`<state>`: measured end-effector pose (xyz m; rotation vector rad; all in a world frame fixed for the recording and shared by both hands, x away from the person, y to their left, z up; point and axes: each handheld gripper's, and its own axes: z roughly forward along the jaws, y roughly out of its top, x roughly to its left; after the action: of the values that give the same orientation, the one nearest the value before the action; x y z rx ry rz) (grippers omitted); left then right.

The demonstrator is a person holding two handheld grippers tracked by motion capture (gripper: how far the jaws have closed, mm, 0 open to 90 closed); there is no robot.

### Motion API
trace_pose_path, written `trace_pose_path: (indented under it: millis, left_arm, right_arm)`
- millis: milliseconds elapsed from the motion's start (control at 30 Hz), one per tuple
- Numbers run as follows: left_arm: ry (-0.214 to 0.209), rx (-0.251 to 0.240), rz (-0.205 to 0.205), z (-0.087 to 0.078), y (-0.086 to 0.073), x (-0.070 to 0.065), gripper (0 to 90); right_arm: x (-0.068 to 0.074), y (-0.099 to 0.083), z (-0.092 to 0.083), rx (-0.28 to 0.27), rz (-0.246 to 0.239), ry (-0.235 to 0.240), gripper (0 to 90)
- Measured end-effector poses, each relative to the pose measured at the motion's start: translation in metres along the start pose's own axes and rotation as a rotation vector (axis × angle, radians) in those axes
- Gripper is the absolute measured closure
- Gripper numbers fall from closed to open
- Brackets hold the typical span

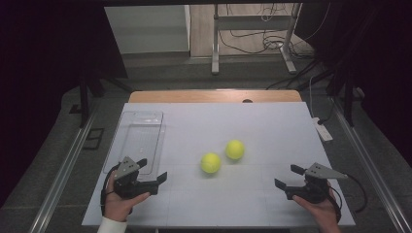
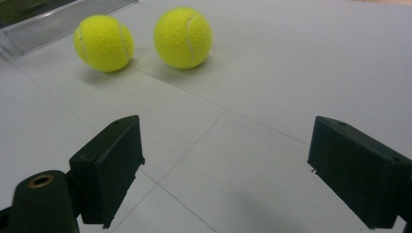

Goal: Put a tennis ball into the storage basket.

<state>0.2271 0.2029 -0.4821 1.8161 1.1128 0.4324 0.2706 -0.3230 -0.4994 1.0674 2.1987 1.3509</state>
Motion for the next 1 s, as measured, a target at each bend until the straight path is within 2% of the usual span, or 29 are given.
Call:
trace_pose_path:
  millis: [167,267,500,1000]
  left_arm:
    - [-0.017,0.002,0.027,0.001,0.005,-0.006,9.9]
    - [-0.030,-0.005,0.019,0.000,0.008,-0.008,9.9]
    - [-0.041,-0.002,0.030,0.006,0.014,-0.011,9.9]
    - [-0.053,0.033,0.049,0.021,0.020,-0.017,9.9]
  right_arm:
    - [0.001,0.000,0.001,-0.002,-0.002,0.002,12.8]
    - [0.002,0.000,0.001,0.002,-0.006,0.004,12.8]
    - [0.002,-0.001,-0.001,-0.001,-0.006,-0.003,12.9]
    - [0.002,-0.001,-0.001,-0.002,-0.007,-0.003,13.0]
